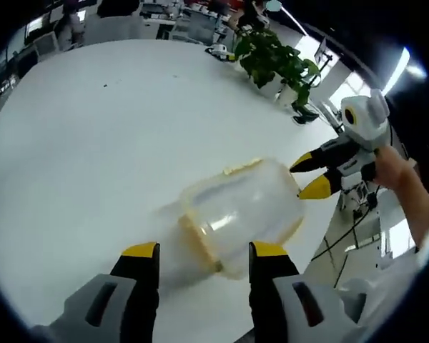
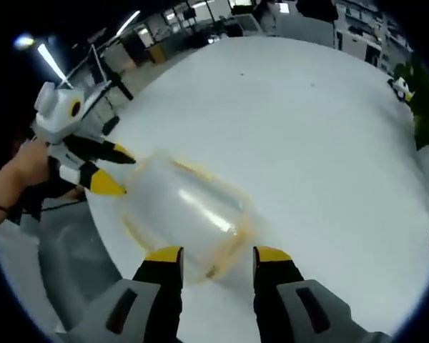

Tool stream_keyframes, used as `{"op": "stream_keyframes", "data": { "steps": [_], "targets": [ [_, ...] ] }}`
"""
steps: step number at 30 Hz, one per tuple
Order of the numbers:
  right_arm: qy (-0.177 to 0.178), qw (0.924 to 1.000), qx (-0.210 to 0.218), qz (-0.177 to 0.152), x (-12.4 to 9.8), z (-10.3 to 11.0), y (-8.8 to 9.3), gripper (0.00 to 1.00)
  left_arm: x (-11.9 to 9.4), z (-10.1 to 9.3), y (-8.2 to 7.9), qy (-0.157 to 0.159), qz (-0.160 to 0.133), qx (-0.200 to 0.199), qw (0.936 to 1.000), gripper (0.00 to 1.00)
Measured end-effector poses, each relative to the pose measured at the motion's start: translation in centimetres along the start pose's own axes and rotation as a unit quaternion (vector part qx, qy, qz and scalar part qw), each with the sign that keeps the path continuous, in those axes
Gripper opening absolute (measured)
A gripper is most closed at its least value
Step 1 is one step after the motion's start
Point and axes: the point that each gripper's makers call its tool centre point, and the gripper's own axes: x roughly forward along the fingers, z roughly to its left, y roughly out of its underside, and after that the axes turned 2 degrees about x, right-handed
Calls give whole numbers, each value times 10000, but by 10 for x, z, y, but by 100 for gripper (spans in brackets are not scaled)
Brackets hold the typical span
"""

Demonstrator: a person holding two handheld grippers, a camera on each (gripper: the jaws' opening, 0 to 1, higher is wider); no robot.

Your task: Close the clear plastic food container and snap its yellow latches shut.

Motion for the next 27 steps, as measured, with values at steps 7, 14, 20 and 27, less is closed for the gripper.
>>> {"op": "stream_keyframes", "data": {
  "steps": [7, 14, 20, 27],
  "targets": [
    [-155, 9976, 627, -233, 6, 5, -7, 36, 8, -7, 7, 128, 123, -540, 9984, 46],
    [-88, 9956, 922, -121, 12, 4, -2, 36, 15, -12, 8, 248, 149, -814, 9963, 44],
    [-39, 9954, 951, -90, 13, 3, -1, 35, 17, -16, 5, 333, 122, -816, 9960, 40],
    [-9, 9958, 914, -86, 14, 4, -1, 33, 18, -18, 7, 354, 44, -639, 9973, 36]
  ]
}}
